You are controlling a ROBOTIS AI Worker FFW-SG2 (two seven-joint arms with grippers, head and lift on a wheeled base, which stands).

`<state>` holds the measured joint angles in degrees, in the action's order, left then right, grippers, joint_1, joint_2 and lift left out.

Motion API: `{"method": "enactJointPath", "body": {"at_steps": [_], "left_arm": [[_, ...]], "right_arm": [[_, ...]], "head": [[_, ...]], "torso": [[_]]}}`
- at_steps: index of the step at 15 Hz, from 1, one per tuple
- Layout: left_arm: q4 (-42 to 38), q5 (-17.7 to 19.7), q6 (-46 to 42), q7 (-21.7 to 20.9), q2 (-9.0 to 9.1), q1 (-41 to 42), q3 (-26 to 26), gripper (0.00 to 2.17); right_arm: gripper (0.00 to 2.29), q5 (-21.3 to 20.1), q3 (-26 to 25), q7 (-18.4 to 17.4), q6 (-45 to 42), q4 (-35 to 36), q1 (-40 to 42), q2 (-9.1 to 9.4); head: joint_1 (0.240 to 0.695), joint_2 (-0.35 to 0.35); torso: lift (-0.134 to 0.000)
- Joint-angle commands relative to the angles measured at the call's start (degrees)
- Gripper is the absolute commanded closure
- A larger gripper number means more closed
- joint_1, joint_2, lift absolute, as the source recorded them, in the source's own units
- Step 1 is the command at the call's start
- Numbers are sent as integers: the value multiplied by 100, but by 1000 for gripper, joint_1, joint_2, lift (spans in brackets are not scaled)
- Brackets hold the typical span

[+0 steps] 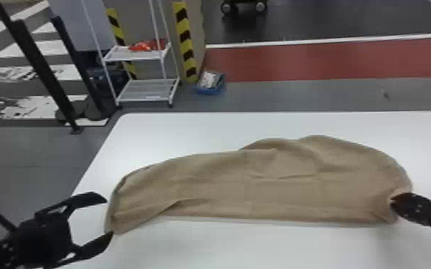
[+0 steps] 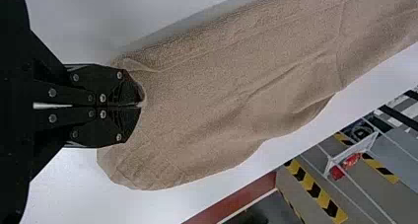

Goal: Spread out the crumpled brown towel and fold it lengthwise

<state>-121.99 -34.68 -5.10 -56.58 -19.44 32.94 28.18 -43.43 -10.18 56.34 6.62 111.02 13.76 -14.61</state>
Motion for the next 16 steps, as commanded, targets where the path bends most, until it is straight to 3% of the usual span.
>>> {"method": "enactJointPath", "body": {"at_steps": [1, 4, 7, 8, 16], "left_arm": [[-176, -338, -408, 16, 37, 186, -234, 417], [-158, -1305, -285, 490, -42, 177, -752, 417], [-79, -1841, -4, 605, -130, 81, -1033, 421], [-9, -2052, 14, 614, -174, 54, -1086, 522], [422, -2500, 559, 640, -438, -113, -1068, 539]], "right_arm": [[2253, -26, 52, 0, 2, -10, -14, 29], [2253, -26, 69, 0, 2, -19, -5, 38], [2253, -34, 69, 0, 2, -19, -5, 46], [2253, -34, 69, 0, 2, -19, -5, 46], [2253, -26, 69, 0, 2, -133, -93, 46]], "head": [[695, 123], [695, 88], [695, 74], [695, 74], [695, 141]], "torso": [[-123], [-123], [-123], [-123], [-123]]}}
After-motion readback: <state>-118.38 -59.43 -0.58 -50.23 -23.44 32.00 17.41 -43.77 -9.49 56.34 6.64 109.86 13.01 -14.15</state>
